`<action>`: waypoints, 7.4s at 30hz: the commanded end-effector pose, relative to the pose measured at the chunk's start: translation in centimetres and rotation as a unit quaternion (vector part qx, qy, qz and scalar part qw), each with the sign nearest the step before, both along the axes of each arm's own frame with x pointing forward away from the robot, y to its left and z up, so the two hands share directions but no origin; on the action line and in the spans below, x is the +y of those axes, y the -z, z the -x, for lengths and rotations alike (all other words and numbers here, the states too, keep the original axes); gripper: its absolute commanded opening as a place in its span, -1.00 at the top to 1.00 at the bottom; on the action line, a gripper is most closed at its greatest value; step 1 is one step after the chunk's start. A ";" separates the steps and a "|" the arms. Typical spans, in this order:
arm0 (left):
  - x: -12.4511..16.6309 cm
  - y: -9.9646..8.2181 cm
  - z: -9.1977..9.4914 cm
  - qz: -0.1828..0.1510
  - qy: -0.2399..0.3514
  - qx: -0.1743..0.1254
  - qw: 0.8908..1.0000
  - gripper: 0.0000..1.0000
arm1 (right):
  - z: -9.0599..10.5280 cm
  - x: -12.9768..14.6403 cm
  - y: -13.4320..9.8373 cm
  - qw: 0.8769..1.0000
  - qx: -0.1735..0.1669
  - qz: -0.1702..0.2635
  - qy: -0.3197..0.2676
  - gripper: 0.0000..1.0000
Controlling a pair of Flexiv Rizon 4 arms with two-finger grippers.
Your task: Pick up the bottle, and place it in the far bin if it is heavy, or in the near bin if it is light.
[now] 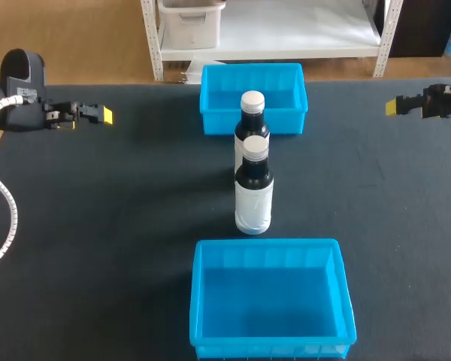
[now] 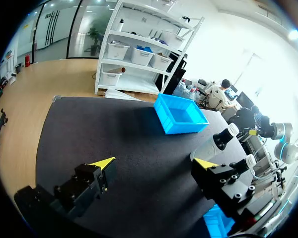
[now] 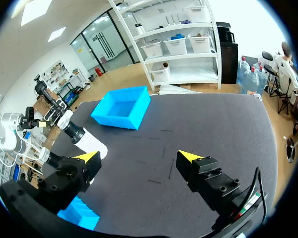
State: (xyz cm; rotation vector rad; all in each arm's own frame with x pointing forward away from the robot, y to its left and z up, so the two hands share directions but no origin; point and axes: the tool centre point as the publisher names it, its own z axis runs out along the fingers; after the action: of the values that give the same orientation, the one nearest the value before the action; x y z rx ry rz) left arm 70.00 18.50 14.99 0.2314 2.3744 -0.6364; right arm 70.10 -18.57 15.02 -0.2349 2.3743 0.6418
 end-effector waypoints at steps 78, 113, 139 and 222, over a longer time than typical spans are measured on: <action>0.0 0.0 0.0 0.000 0.000 0.000 1.000 -1.00 | 8.0 19.6 1.1 0.823 -0.170 0.069 -0.537 -1.00; 0.0 0.0 0.0 0.000 0.000 0.000 1.000 -1.00 | 8.3 25.8 3.4 0.817 -0.160 0.029 -0.553 -1.00; 0.0 0.0 0.0 0.000 0.000 0.000 1.000 -1.00 | 8.1 26.4 3.5 0.819 -0.162 0.020 -0.550 0.07; 0.0 0.0 0.0 0.000 0.000 0.000 1.000 -1.00 | 24.9 28.7 -4.3 0.574 -0.210 -0.054 -0.790 1.00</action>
State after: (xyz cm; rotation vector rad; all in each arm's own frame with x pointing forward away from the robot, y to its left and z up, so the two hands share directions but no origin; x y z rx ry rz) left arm 70.00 18.50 15.00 0.2314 2.3744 -0.6364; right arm 44.76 9.23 20.21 -2.2371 1.0513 1.1761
